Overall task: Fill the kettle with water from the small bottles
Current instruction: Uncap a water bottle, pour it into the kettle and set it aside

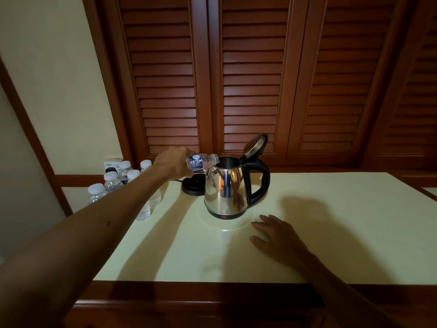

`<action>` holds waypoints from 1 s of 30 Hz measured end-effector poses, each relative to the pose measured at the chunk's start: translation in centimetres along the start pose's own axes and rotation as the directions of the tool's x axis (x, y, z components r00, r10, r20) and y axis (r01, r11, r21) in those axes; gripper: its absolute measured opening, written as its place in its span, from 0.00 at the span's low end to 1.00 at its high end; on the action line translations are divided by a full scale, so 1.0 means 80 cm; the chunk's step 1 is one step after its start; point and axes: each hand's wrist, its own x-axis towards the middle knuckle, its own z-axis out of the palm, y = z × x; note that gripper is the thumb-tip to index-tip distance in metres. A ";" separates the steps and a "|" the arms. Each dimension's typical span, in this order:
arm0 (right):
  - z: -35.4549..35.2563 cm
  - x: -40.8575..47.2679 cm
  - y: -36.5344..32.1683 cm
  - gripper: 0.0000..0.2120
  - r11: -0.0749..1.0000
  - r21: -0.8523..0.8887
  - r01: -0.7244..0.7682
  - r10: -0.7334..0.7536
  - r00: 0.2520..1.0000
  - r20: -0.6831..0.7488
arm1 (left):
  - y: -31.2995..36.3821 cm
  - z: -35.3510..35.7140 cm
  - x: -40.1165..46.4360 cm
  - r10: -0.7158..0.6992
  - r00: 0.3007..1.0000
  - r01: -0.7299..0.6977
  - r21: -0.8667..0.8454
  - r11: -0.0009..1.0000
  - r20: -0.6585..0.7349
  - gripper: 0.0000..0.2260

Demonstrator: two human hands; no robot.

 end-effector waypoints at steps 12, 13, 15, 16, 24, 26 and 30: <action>0.000 0.000 -0.002 0.28 1.000 -0.009 -0.018 0.018 1.000 0.018 | 0.005 -0.007 -0.001 0.006 1.000 -0.004 0.088 0.996 -0.022 0.28; 0.000 0.000 -0.002 0.28 1.000 -0.013 -0.019 0.019 1.000 0.018 | 0.005 -0.007 0.000 0.007 1.000 -0.004 0.097 0.995 -0.021 0.28; 0.000 0.000 -0.003 0.28 1.000 -0.011 -0.019 0.019 1.000 0.014 | 0.006 -0.009 0.000 0.003 1.000 -0.001 0.123 0.992 -0.021 0.29; 0.000 0.000 -0.003 0.28 1.000 -0.010 -0.016 0.016 1.000 0.011 | 0.007 -0.009 0.000 0.002 1.000 0.001 0.139 0.990 -0.022 0.29; -0.002 -0.001 -0.004 0.28 1.000 0.012 -0.016 0.016 1.000 0.003 | 0.013 -0.016 -0.001 0.010 1.000 -0.008 0.198 0.980 -0.009 0.27; -0.002 -0.001 -0.004 0.27 1.000 0.010 -0.018 0.018 1.000 0.008 | 0.014 -0.017 -0.003 0.006 1.000 -0.005 0.204 0.979 -0.006 0.27; -0.002 -0.001 -0.004 0.28 0.999 0.027 -0.022 0.022 1.000 0.002 | 0.015 -0.018 -0.004 0.018 1.000 -0.016 0.224 0.975 -0.008 0.26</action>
